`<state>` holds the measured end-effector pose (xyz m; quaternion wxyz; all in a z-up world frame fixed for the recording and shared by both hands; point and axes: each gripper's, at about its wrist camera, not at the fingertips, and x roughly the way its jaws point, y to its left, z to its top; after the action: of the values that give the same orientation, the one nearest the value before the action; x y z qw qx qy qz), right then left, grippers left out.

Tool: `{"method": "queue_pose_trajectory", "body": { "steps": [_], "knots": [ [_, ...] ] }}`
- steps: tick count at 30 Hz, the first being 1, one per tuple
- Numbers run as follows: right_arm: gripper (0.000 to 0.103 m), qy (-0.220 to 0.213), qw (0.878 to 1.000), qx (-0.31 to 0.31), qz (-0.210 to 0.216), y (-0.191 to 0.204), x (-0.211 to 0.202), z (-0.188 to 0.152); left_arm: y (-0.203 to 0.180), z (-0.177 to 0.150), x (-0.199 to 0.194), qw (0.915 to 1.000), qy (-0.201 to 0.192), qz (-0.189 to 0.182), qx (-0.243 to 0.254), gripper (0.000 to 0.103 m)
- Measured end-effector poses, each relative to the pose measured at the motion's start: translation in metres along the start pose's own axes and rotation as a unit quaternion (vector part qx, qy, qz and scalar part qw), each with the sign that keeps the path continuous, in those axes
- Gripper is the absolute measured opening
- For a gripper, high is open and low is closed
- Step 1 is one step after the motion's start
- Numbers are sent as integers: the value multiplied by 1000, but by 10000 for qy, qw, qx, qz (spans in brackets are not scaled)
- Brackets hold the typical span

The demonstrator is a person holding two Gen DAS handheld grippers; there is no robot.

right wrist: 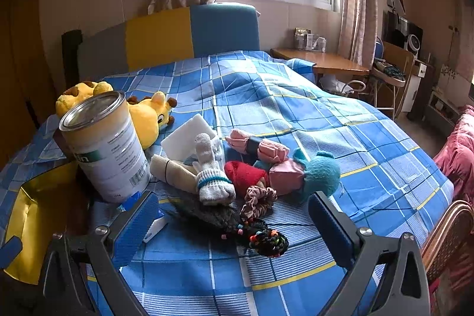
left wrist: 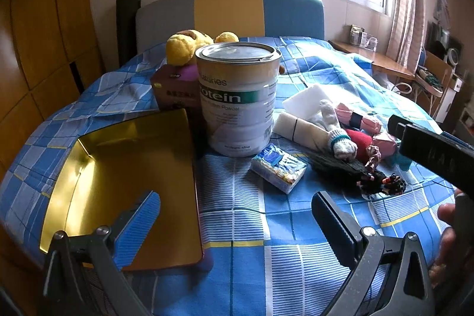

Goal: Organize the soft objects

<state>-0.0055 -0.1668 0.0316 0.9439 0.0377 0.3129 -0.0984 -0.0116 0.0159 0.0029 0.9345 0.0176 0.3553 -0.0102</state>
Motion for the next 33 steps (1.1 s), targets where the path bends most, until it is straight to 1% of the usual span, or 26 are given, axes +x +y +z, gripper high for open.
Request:
{"method": "queue_pose_trajectory", "body": {
  "steps": [19,33],
  "knots": [
    [103,-31,9999,119,-70,-12,5,10,-6,-1,3,9999,67,-53,93,103],
    [103,-81,9992,330,-200,-35,15,22,-15,-3,9,9995,168,-128,225,103]
  ]
}}
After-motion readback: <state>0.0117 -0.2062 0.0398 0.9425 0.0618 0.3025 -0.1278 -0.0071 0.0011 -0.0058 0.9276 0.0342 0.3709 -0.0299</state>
